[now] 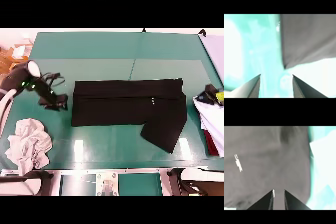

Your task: Fold the shirts.

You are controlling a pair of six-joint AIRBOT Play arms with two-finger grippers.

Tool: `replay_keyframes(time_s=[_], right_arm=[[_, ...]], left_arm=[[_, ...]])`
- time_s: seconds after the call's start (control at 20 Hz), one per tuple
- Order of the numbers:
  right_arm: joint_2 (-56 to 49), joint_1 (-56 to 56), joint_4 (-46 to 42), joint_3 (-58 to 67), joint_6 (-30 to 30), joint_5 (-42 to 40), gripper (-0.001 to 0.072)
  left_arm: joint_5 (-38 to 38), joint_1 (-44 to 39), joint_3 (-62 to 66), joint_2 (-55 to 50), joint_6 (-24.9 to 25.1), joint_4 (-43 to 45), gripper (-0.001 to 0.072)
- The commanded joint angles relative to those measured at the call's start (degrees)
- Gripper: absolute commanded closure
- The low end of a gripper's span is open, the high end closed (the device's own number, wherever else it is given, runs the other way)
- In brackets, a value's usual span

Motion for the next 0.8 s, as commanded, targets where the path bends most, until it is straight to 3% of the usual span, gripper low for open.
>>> replay_keyframes(time_s=[0.0, 0.2, 0.4, 0.55, 0.65, 0.75], right_arm=[[12.8, -8.2, 0.0, -15.9, -0.7, -5.9, 0.0538], [19.9, -12.2, 0.3, -26.3, -0.7, -13.0, 0.0537], [19.6, -12.1, 0.7, -27.7, -0.7, -16.3, 0.0537], [19.6, -12.1, 0.7, -27.7, -0.7, -19.8, 0.0537], [19.6, -12.1, 0.8, -27.7, -0.7, -22.3, 0.0537], [19.5, -12.1, 1.7, -27.7, -0.7, -24.3, 0.0537]], left_arm=[[9.7, 0.0, -17.4, 14.4, -3.7, -1.7, 0.0254], [26.3, -0.1, -32.5, 22.5, -2.8, -20.2, 0.0253], [44.2, -7.3, -40.9, 22.2, -3.1, -30.9, 0.0253], [57.4, -15.0, -43.5, 22.0, -7.6, -34.1, 0.0254], [61.2, -18.0, -43.6, 20.0, -10.8, -35.0, 0.0254], [62.7, -19.6, -43.6, 16.8, -10.9, -38.0, 0.0254]])
